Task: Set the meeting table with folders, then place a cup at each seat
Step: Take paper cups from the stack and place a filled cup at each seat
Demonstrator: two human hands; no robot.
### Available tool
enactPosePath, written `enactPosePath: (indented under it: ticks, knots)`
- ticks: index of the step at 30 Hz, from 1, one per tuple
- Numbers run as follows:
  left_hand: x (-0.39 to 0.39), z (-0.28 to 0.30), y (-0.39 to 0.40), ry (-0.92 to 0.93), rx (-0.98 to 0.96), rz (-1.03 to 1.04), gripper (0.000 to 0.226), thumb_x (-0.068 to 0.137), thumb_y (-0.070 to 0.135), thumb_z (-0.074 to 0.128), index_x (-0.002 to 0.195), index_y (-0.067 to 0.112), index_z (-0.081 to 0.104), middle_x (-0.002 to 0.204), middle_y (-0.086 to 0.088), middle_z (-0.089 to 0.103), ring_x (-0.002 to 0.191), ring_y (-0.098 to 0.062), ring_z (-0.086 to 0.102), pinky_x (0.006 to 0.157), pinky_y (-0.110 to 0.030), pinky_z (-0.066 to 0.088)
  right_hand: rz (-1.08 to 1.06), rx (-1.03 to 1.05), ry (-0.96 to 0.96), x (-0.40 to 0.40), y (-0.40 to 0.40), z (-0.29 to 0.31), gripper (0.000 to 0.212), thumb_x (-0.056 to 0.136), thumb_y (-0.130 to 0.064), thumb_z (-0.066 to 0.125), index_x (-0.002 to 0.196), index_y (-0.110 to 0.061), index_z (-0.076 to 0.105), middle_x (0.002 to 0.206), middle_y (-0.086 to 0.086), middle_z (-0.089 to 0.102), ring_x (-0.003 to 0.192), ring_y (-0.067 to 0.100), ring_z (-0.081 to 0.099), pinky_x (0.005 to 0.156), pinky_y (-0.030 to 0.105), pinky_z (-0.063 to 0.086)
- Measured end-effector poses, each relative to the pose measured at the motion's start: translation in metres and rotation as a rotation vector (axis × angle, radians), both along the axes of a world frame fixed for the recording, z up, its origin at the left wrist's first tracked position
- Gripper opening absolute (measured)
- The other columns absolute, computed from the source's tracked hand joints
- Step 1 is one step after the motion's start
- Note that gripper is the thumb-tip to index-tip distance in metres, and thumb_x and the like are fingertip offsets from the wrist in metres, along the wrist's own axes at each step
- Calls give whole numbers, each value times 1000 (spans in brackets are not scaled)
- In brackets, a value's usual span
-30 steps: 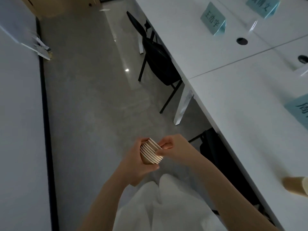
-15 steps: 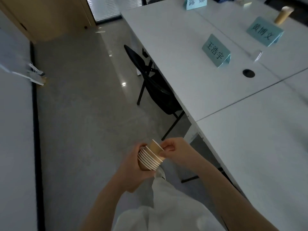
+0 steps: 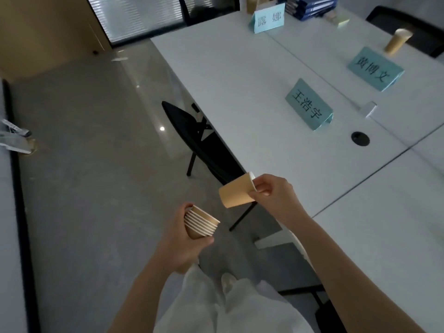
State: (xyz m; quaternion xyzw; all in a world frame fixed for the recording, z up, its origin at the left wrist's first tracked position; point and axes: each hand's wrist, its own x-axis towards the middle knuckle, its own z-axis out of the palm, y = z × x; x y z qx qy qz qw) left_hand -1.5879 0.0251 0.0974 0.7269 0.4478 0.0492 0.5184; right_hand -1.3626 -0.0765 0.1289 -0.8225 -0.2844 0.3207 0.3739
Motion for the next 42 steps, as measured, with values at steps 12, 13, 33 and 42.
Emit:
enactPosePath:
  ticks: [12, 13, 33, 42]
  knots:
    - [59, 11, 166, -27, 11, -188, 80, 65, 23, 86, 125, 43, 38, 101, 12, 60, 84, -2, 63, 67, -19, 51, -261, -206, -199, 44, 104, -38, 15, 81, -15, 60, 95, -16, 64, 87, 3, 66, 79, 21, 61, 59, 24, 44]
    - [65, 11, 177, -32, 13, -203, 79, 64, 21, 86, 125, 41, 39, 100, 12, 61, 83, 1, 62, 67, -18, 49, -283, -227, -200, 48, 111, -42, 14, 81, -14, 59, 94, -15, 64, 86, 5, 66, 76, 22, 60, 61, 27, 45]
    - [154, -4, 247, -14, 17, -235, 79, 63, 18, 87, 116, 49, 37, 103, 13, 60, 90, 1, 60, 74, -19, 48, -151, -512, -295, 159, 175, -75, 11, 90, -22, 53, 89, -12, 55, 90, 7, 61, 76, 27, 58, 61, 28, 44]
    - [154, 2, 269, -25, 33, -180, 79, 63, 18, 86, 119, 45, 37, 104, 15, 57, 91, -2, 60, 70, -14, 48, -55, -168, -167, 129, 239, -30, 14, 89, -15, 57, 96, -20, 68, 88, -8, 69, 76, 5, 59, 63, -1, 38]
